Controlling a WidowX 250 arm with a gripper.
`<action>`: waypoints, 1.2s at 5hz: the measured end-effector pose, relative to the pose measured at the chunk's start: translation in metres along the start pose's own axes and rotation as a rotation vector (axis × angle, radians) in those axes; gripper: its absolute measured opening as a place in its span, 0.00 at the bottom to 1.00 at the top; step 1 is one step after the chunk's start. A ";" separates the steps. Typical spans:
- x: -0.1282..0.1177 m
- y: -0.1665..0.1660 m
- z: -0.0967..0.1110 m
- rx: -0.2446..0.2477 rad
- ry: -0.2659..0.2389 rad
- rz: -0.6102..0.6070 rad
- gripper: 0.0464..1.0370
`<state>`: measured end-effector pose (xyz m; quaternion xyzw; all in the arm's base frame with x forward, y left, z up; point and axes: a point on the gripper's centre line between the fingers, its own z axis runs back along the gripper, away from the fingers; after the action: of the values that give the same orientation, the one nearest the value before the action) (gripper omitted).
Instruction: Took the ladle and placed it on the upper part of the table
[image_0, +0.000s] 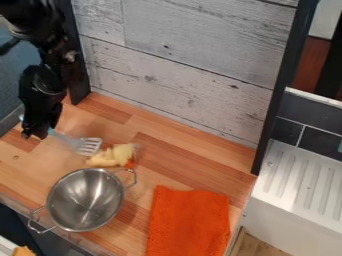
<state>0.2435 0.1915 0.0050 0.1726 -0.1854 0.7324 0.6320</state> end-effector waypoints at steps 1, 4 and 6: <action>-0.003 0.011 -0.002 0.018 -0.007 -0.005 0.28; -0.025 0.001 0.001 0.015 -0.011 -0.027 0.28; -0.059 -0.024 0.011 -0.016 0.011 -0.052 0.28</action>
<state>0.2763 0.1385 -0.0134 0.1683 -0.1833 0.7153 0.6530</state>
